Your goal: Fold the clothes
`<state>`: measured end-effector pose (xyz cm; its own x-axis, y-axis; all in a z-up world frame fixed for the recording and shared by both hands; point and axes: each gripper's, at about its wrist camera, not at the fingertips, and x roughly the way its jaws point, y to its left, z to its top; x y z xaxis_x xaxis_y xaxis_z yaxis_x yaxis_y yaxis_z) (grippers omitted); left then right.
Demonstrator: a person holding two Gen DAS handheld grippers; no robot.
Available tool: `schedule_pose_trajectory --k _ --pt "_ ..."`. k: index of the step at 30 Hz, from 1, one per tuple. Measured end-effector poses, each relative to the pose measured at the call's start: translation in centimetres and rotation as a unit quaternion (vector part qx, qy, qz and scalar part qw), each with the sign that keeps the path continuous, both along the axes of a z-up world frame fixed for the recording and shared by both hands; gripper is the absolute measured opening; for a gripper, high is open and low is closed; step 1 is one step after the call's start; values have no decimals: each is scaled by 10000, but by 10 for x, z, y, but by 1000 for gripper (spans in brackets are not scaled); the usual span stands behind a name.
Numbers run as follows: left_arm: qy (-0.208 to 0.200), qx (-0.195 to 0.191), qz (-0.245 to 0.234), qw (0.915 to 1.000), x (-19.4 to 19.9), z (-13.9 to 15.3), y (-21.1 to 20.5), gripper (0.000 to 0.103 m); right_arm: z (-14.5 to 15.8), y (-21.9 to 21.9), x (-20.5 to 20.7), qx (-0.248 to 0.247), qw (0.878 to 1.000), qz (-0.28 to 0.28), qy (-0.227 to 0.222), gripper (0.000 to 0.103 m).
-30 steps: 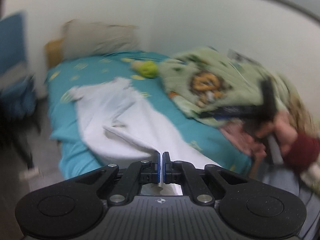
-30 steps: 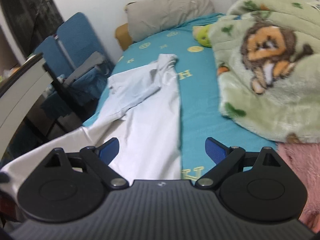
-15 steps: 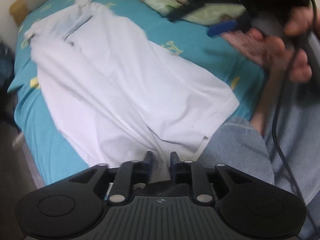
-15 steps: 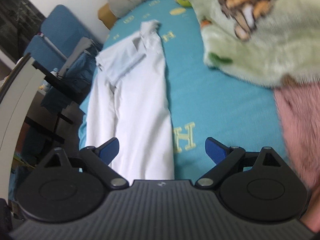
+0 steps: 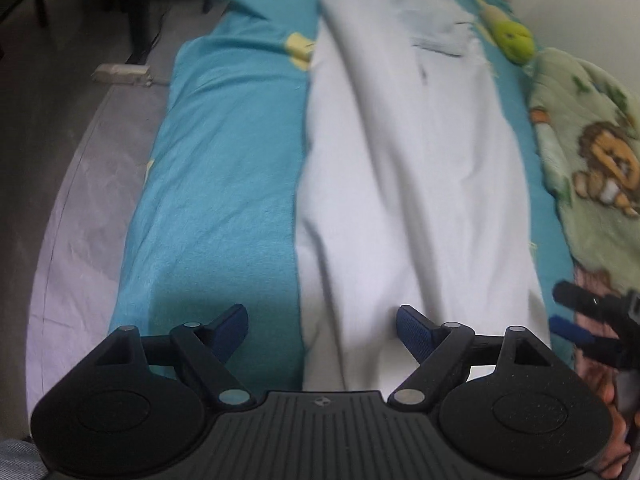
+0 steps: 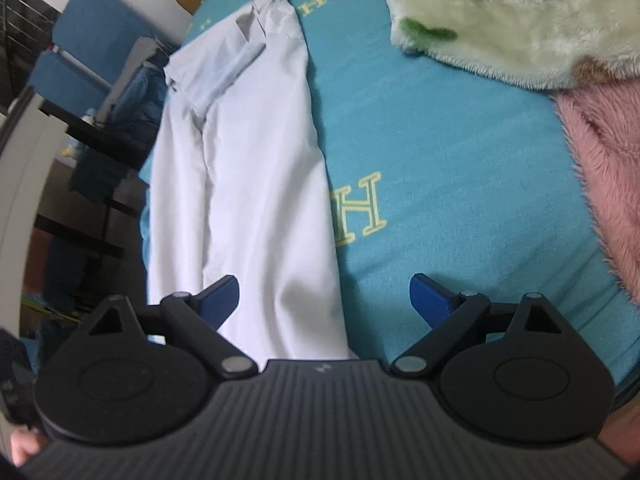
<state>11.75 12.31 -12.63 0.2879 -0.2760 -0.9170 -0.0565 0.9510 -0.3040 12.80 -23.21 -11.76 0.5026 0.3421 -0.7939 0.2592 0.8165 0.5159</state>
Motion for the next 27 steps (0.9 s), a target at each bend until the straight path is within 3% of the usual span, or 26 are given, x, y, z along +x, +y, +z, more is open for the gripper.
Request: schedule_pose_trajectory --k 4,5,6,8,13,16,18,19,21,27 --pt "-54 -151 -340 9993 1 2 -8 82 -9 16 5 111 9987 476 151 91" --pt "-69 -268 -439 9987 -1 2 -10 80 -11 20 6 135 9980 591 193 81" --pt "-84 -385 -539 9978 -3 2 -12 70 -13 23 5 144 9974 672 229 79" --pt "-37 -466 -783 9958 -6 2 -18 62 -14 27 3 147 9964 795 258 79" --pt "89 -478 -1186 9918 -14 3 -27 55 -14 34 -1 217 9920 1126 522 79" --pt "98 -289 -1340 9905 -21 5 -30 35 -9 57 -7 -227 9841 1655 612 75" --pt "34 -119 -1351 9908 -27 6 -30 15 -6 69 -13 -623 9785 1860 634 57" --pt "-33 -158 -1373 9904 -29 8 -27 13 -4 75 -15 -820 9750 1961 645 50" --pt "-236 -506 -1230 9908 -31 17 -18 5 1 77 -19 -1027 9739 1919 647 11" --pt "-1136 -1168 -689 9842 -36 66 3 4 47 41 -28 -237 9937 1099 -8 7"
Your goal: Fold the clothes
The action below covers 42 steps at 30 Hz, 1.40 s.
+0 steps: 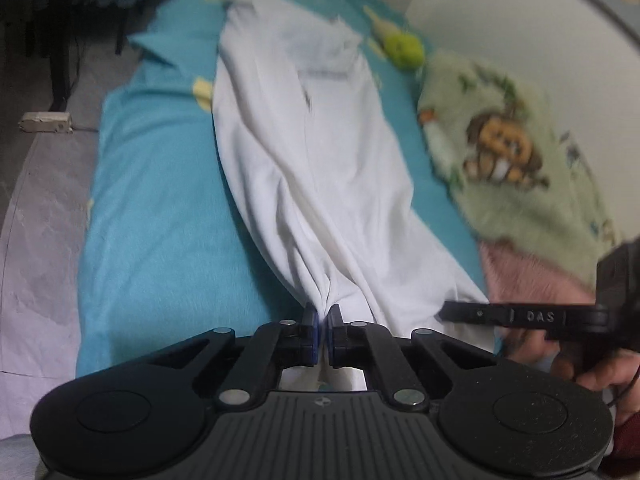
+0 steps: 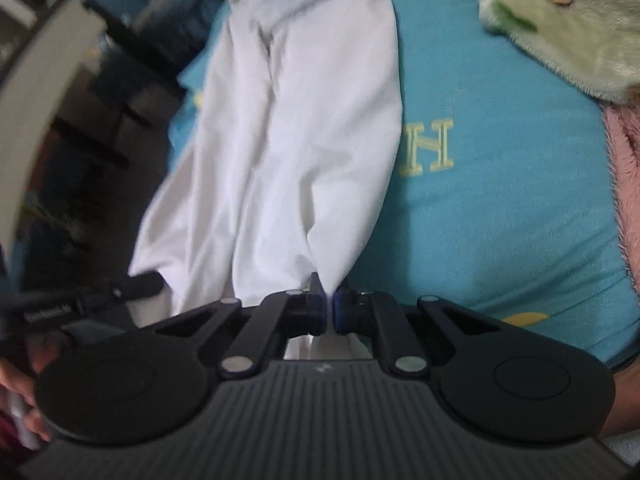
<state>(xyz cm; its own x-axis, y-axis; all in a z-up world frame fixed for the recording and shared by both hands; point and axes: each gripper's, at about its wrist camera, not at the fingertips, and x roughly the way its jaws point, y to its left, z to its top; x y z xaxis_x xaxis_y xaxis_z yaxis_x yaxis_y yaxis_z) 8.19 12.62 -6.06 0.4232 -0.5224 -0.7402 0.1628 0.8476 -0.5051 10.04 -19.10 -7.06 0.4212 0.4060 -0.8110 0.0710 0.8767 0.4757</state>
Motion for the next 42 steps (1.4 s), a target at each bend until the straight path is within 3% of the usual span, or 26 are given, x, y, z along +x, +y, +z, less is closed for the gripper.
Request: schedule_pose_trajectory --k 5,9,14,18,24,29,35,42 --pt "-685 -852 472 9929 -10 64 17 4 64 -25 -5 380 9951 -465 -782 7" --pt "-1183 -1092 607 9851 -18 122 19 3 118 -39 -9 628 9860 -745 -1355 7" --pt "-1640 -1027 548 9796 -32 187 8 3 174 -43 -22 592 9779 -759 -1857 7" --pt "-1753 -848 455 9798 -67 211 -5 3 195 -49 -52 610 9729 -777 -2089 7" --pt "-1707 -581 249 9833 -130 198 -16 3 174 -55 -103 750 9731 -788 -2031 7" --pt "-1663 -388 266 9850 -129 181 -23 4 154 -54 -108 706 9762 -897 -1846 7" --pt "-1670 -61 363 9853 -82 160 -37 4 133 -53 -67 517 9783 -964 -1757 7" --pt "-1666 361 528 9839 10 116 -48 4 90 -47 24 272 9841 -868 -1524 7"
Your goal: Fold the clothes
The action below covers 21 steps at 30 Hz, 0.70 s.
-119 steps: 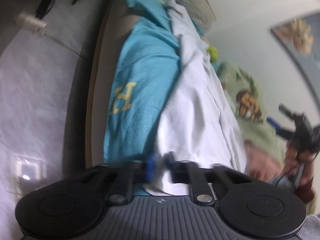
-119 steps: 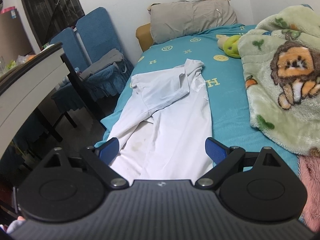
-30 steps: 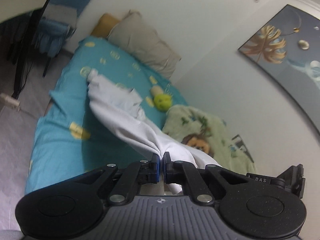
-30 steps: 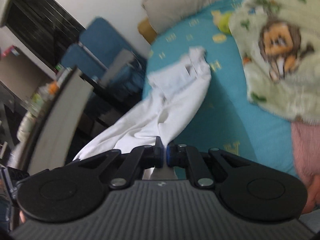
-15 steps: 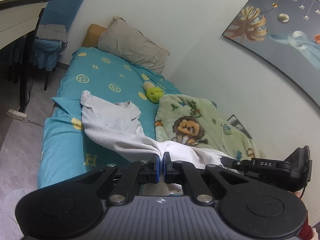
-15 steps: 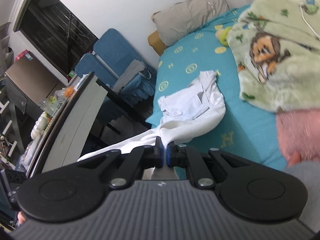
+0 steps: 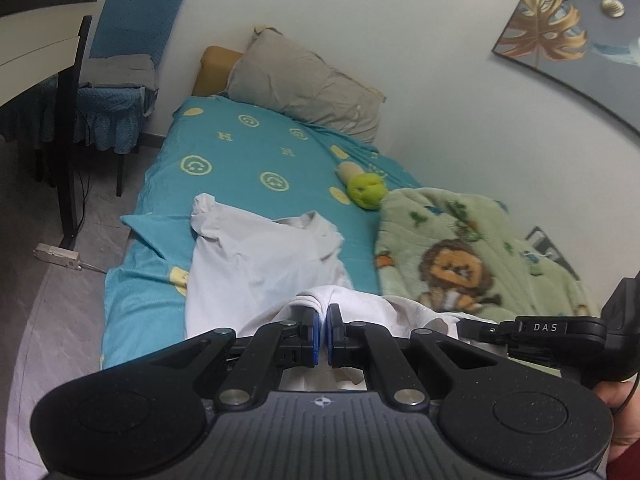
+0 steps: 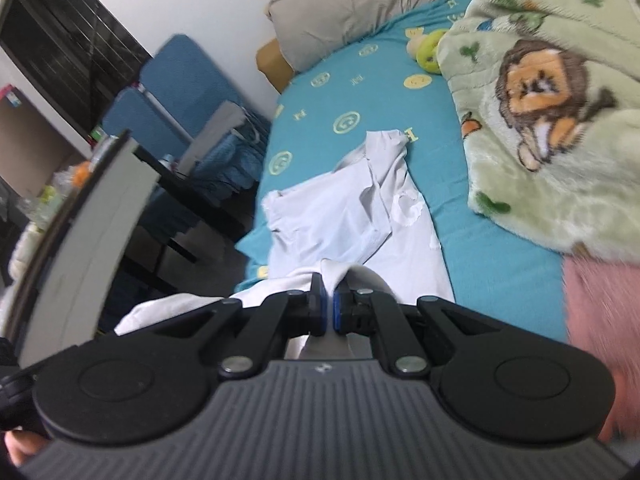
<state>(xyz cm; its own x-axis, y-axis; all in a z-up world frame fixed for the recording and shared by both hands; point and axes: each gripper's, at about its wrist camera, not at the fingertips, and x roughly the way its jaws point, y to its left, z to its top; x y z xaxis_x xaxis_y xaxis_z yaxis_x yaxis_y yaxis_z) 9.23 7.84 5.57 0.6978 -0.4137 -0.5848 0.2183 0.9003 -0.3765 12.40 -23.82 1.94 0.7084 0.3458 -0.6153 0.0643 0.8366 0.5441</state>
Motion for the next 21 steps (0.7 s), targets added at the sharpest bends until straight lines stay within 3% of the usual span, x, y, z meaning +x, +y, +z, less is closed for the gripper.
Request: schedule_pose_trajectory --k 9,15,21 --pt "-79 802 202 9965 102 -80 -29 4 -69 9 98 -524 9977 153 410 7" --pt "-260 1335 251 9904 139 -138 -41 4 -112 15 141 -1031 9926 418 492 8" --pt "-14 1334 297 9906 160 -170 -38 5 -138 24 159 -1269 9892 336 652 8"
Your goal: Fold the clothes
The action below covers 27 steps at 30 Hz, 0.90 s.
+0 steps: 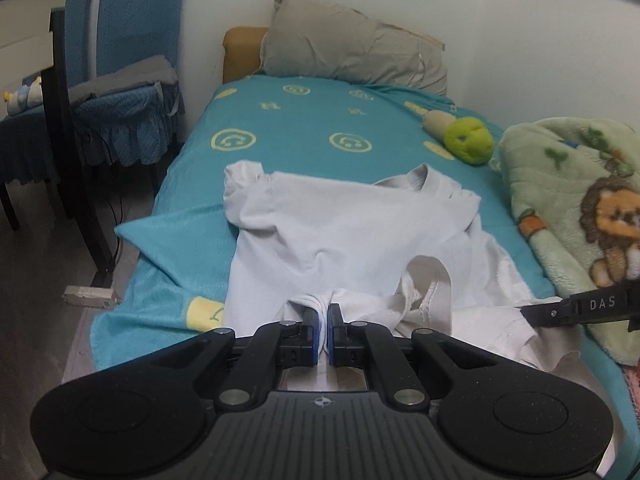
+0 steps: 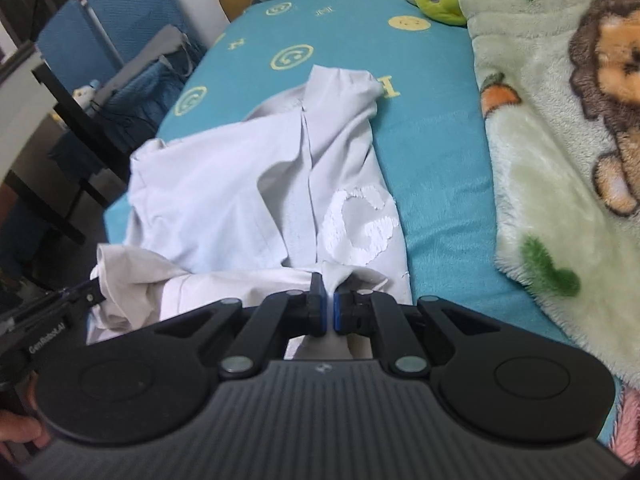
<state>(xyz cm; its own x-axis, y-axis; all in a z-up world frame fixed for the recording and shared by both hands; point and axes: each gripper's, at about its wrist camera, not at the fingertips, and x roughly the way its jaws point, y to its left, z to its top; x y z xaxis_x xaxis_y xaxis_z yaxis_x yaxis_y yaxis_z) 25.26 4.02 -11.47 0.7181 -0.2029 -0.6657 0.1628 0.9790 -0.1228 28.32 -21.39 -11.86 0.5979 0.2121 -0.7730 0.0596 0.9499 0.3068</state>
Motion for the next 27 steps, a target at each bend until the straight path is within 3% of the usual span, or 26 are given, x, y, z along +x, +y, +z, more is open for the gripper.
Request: schedule_pose_trajectory --k 7,8,9,10,11,12,17,23,26,27 --pt "3 -41 0 10000 -1 -6 4 11 -1 3 6 -53 9998 -26 172 11" --pt "-16 -21 -9 10000 -2 -5 4 17 0 2 5 -54 9998 -29 173 14" --pt "-40 -1 -20 10000 -5 -3 4 32 2 2 3 -27 9999 -30 164 33" --pt "-69 14 -32 10000 -9 -1 4 41 4 0 0 77 9999 -51 111 48" --pt "-98 28 -43 9999 -13 2 4 51 8 -3 -5 209 9997 -112 14 85" --pt "-124 41 -71 9999 -18 5 4 57 13 -5 -11 332 9992 -193 -98 90" --pt "-127 92 -217 9996 -45 15 8 66 37 -27 -42 793 9937 -654 -437 88" --pt "7 312 -212 9993 -68 19 7 67 35 -37 -66 616 9946 -786 -295 87" --pt "11 509 -167 9986 -72 15 6 67 29 -38 -71 603 9950 -771 -178 75" --pt "34 610 -131 9980 -71 13 7 67 26 -38 -70 605 9951 -770 -131 75"
